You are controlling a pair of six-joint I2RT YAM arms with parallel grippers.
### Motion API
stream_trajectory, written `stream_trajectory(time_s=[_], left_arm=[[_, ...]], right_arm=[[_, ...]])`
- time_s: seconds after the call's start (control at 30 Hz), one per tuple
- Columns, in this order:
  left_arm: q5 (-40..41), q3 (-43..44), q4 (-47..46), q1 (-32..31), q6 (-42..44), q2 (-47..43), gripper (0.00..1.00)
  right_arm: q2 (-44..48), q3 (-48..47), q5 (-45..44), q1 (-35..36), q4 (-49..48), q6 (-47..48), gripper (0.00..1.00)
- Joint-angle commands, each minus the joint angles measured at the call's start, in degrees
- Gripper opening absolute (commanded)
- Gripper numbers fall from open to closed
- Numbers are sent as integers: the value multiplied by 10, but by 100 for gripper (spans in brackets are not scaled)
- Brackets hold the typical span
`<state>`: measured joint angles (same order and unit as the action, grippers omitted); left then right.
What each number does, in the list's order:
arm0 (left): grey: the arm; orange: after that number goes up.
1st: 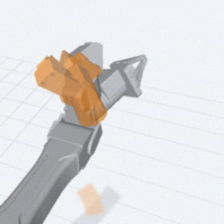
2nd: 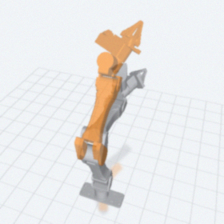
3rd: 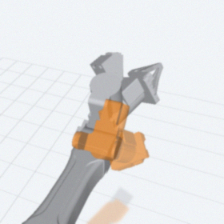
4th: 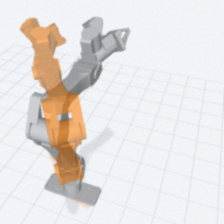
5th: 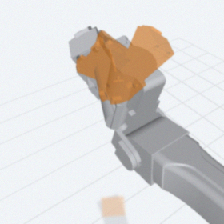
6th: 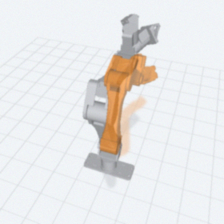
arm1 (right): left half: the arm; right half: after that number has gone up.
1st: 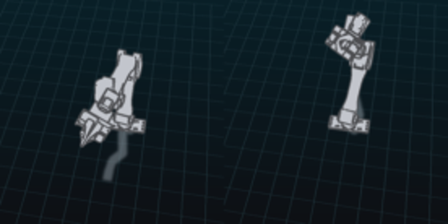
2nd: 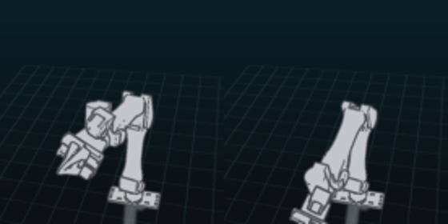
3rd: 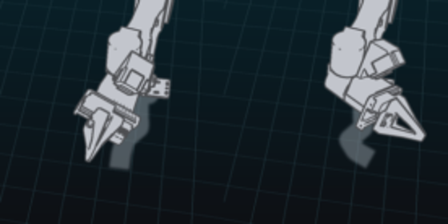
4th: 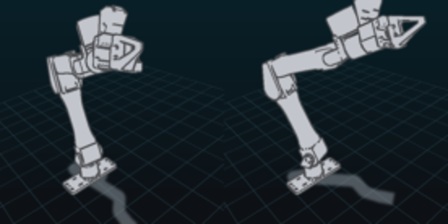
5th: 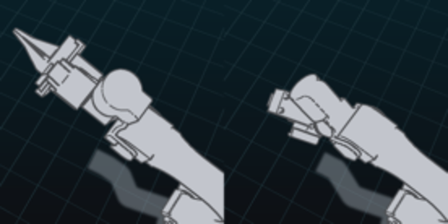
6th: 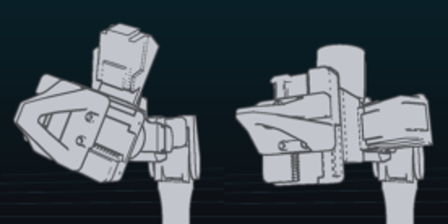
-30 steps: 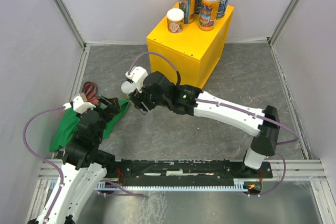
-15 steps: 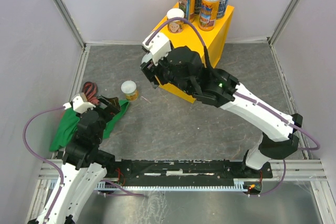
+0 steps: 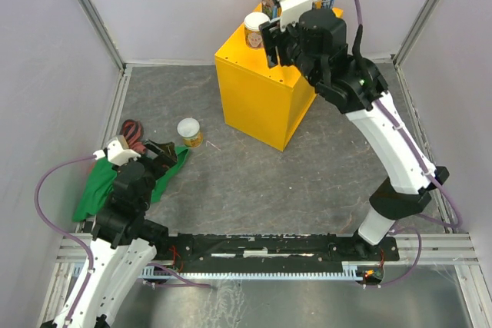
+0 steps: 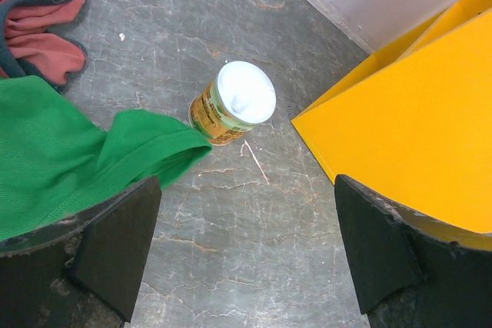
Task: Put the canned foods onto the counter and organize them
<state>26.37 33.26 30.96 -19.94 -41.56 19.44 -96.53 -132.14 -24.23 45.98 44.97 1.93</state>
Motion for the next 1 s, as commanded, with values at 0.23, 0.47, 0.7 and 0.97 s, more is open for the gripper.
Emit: stream_trajectory(time_s=[0.23,0.47,0.7,0.97], left_arm=[[-6,-16,-49,3,-23,12,100],[-4,-22,-55,4,-23,18,100],[-3,-26,-57,3,-22,19,100],[-1,-27,-56,4,-18,19,100]], right_arm=[[-60,-85,54,-104,3,-50,32],[-80,-74,68,-123,6,-61,32],[-97,-82,77,-130,15,-72,32],[-102,-94,77,-131,37,-85,33]])
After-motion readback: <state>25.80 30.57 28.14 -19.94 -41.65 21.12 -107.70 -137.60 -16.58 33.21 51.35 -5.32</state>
